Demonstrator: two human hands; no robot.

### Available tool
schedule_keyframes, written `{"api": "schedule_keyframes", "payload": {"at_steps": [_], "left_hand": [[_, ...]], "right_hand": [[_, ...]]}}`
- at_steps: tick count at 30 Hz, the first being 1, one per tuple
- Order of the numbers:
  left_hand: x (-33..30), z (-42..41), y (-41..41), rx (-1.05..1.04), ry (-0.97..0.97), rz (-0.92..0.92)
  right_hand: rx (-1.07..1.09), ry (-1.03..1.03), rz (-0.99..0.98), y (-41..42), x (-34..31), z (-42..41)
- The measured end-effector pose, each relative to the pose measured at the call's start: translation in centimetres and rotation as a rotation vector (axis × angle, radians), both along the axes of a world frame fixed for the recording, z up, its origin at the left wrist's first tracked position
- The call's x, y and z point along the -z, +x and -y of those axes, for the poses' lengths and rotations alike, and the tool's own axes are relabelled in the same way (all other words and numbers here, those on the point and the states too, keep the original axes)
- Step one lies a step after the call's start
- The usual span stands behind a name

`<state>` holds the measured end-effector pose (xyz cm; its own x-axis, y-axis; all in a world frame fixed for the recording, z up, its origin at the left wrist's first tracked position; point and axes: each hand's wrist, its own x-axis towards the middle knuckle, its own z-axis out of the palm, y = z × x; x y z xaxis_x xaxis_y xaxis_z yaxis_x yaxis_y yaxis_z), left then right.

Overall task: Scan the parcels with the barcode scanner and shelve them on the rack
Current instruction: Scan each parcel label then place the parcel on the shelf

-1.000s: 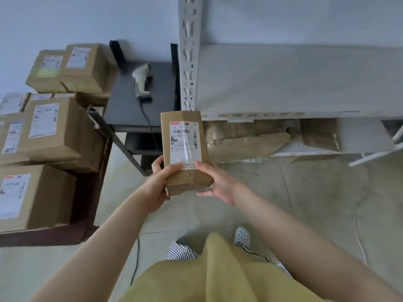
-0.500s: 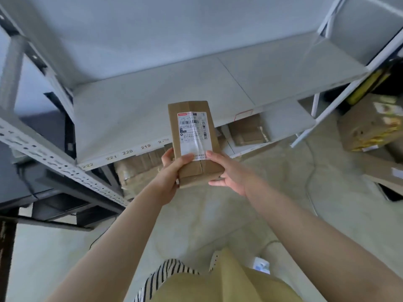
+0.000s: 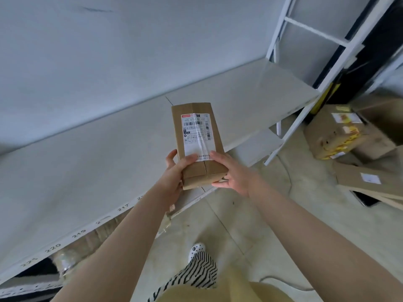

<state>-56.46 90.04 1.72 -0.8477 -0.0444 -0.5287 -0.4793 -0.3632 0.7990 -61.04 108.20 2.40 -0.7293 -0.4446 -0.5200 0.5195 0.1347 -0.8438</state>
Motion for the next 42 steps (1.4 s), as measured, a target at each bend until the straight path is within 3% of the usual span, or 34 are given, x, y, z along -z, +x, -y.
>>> {"api": "schedule_keyframes", "payload": {"at_steps": [4, 12, 28, 42], "left_hand": [[-0.8, -2.6, -7.4, 0.071, -0.007, 0.009], [-1.5, -10.6, -19.5, 0.160, -0.047, 0.072], [-2.7, -31.2, -39.1, -0.002, -0.020, 0.168], [-1.8, -35.9, -53.3, -0.028, -0.094, 0.155]], "right_hand": [[0.071, 0.048, -0.071, -5.8, -1.4, -3.1], [0.324, -0.002, 0.101, -15.8, -2.2, -10.2], [0.252, 0.123, 0.139, -38.8, -2.8, -28.9], [0.329, 0.212, 0.060, -54.1, -0.5, -31.2]]}}
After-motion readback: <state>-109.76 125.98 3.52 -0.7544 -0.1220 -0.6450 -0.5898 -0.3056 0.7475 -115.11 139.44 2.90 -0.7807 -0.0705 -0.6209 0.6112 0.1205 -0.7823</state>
